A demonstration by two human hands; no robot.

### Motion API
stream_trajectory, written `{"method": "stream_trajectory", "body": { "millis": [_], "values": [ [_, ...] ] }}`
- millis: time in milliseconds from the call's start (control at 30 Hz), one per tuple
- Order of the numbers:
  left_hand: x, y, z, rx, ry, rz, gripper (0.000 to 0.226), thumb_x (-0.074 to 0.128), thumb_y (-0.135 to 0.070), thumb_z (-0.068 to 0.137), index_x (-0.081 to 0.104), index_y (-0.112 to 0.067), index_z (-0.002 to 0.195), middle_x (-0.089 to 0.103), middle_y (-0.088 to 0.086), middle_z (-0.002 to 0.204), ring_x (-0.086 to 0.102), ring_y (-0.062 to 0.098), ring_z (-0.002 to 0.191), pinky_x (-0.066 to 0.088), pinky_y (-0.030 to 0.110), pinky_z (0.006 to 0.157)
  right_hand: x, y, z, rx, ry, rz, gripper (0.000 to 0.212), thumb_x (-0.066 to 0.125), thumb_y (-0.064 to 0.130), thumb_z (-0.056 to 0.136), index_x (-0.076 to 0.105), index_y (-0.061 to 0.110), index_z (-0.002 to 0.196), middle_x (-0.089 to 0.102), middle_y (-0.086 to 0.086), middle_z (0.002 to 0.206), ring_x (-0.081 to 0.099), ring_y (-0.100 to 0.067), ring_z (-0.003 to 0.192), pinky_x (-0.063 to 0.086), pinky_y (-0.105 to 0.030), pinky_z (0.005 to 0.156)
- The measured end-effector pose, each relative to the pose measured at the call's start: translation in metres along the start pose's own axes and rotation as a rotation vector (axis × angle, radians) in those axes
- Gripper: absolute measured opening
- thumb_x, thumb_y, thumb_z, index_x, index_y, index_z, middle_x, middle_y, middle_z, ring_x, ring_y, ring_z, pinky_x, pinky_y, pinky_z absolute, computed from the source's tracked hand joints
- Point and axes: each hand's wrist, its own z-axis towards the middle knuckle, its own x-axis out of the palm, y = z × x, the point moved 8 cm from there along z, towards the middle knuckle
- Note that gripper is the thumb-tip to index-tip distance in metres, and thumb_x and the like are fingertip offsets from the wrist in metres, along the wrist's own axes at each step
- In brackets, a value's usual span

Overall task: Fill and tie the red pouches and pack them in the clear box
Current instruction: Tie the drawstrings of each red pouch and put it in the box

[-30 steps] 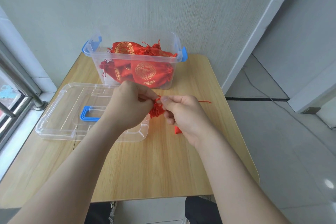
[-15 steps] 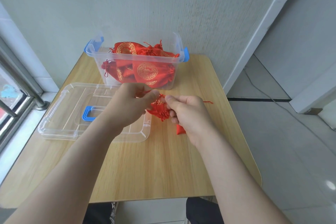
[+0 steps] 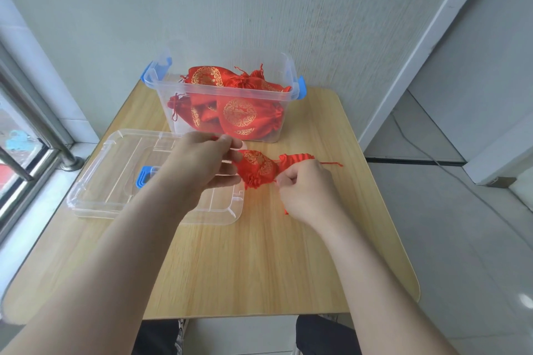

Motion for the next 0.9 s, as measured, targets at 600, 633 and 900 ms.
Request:
{"method": "stream_trajectory", "body": {
  "millis": [600, 633, 900],
  "values": [
    [0.016, -0.001, -0.015, 0.27, 0.225, 1.001, 0.006, 0.075, -0.014, 0.086, 0.077, -0.02, 0.084, 0.076, -0.005, 0.067, 0.074, 0.004, 0.059, 0.064, 0.031, 0.076, 0.019, 0.018, -0.005, -0.108, 0.13, -0.144, 0.037, 0.047, 0.027, 0.102, 0.073, 0.01, 0.082, 0.074, -0.007, 0.076, 0.067, -0.027, 0.066, 0.052, -0.035, 0.058],
    [0.017, -0.001, -0.015, 0.294, 0.228, 1.019, 0.008, 0.078, -0.013, 0.086, 0.077, -0.021, 0.082, 0.075, -0.006, 0.067, 0.074, 0.004, 0.058, 0.063, 0.03, 0.075, 0.018, 0.019, -0.005, -0.114, 0.122, -0.145, 0.037, 0.048, 0.028, 0.102, 0.07, 0.011, 0.077, 0.072, -0.004, 0.071, 0.064, -0.027, 0.063, 0.049, -0.034, 0.056],
    [0.023, -0.004, -0.009, 0.443, 0.16, 1.126, 0.019, 0.077, -0.019, 0.092, 0.075, -0.026, 0.075, 0.06, -0.019, 0.066, 0.061, 0.007, 0.073, 0.055, 0.031, 0.079, 0.013, 0.02, -0.003, -0.135, 0.011, -0.167, 0.052, 0.061, 0.046, 0.102, 0.053, 0.013, 0.063, 0.058, 0.0, 0.058, 0.061, -0.023, 0.06, 0.047, -0.033, 0.056]
  ]
}}
